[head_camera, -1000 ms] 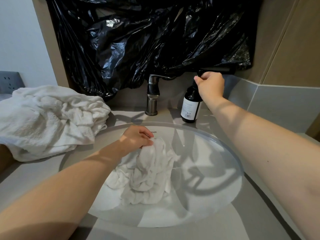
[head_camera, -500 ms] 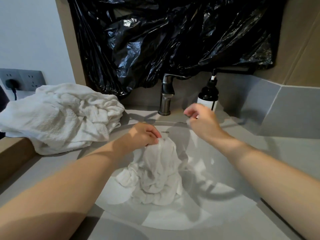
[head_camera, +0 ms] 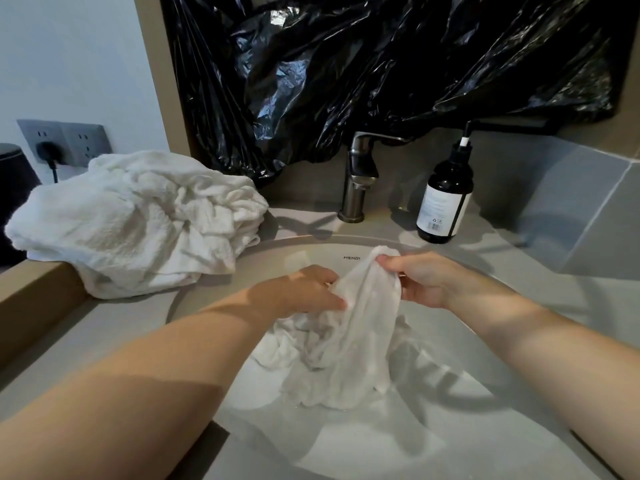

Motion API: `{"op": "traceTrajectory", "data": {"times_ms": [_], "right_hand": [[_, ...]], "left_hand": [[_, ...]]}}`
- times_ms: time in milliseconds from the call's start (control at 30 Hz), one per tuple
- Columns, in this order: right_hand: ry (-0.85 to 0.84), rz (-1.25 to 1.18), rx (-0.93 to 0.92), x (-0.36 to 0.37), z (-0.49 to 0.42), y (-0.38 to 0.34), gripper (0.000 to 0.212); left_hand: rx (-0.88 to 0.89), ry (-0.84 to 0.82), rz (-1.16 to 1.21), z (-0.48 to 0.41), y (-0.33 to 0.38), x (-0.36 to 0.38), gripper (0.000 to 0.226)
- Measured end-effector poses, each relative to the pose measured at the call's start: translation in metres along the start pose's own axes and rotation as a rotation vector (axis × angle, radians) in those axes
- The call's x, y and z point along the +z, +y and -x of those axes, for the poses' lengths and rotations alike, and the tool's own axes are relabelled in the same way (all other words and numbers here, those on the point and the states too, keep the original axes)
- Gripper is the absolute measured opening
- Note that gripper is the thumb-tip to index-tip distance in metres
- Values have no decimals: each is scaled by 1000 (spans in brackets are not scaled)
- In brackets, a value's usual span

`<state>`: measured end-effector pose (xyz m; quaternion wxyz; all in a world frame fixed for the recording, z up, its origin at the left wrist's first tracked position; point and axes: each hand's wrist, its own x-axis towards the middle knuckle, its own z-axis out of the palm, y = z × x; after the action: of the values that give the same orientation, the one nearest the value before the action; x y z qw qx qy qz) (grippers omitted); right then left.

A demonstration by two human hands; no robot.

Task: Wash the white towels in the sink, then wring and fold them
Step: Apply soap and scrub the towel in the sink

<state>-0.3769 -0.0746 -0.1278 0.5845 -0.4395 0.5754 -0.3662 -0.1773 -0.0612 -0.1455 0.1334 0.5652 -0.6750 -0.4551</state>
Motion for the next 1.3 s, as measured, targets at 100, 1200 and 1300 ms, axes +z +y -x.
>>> {"op": "traceTrajectory", "data": {"times_ms": [100, 1200, 1300], "right_hand": [[135, -52, -62, -9, 2, -1, 8], [106, 291, -5, -7, 9, 6, 35], [46, 481, 98, -10, 14, 1, 27]], "left_hand": [[-19, 267, 258, -10, 9, 0, 8], [-143, -35, -217, 6, -1, -11, 41], [-93, -52, 152, 5, 7, -13, 17]]}}
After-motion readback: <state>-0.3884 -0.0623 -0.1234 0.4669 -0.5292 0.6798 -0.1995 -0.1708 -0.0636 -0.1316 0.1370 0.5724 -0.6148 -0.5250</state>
